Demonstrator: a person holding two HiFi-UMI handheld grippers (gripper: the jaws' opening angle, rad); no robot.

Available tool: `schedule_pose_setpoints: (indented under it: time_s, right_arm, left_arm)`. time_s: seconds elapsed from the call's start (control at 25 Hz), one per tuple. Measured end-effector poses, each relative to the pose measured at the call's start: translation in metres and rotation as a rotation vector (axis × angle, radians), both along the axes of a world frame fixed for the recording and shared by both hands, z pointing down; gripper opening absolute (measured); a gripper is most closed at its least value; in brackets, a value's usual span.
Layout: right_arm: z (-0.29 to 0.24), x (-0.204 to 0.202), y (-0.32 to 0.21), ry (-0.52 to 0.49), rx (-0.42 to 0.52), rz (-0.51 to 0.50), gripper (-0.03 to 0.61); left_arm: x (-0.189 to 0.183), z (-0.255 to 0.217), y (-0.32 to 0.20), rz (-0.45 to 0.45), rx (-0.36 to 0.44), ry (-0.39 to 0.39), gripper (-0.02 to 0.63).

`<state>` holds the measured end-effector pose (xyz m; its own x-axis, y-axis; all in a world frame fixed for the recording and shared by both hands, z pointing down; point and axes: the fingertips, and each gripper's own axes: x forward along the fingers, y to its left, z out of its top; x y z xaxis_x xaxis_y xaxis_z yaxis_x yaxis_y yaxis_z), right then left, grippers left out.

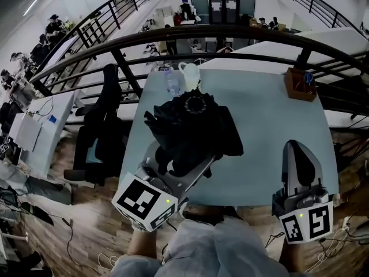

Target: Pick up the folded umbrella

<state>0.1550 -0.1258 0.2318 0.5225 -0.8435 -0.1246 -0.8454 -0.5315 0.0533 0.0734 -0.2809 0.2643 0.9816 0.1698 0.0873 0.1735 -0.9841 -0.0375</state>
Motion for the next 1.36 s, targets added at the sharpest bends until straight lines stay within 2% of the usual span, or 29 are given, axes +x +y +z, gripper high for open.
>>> schedule_pose_setpoints:
  time_s: [0.72, 1.04, 1.36]
  right_arm:
    - [0.006, 0.002, 0.009, -0.019, -0.012, 0.019, -0.002]
    - [0.010, 0.007, 0.022, -0.030, -0.012, 0.049, -0.002]
    - [0.015, 0.010, 0.020, -0.029, -0.008, 0.032, -0.002]
  left_arm:
    - [0.006, 0.006, 0.005, 0.031, -0.068, -0.017, 0.287]
    - [0.009, 0.007, 0.010, 0.037, -0.065, -0.019, 0.287]
    - [0.014, 0.017, 0.010, 0.041, -0.056, -0.041, 0.287]
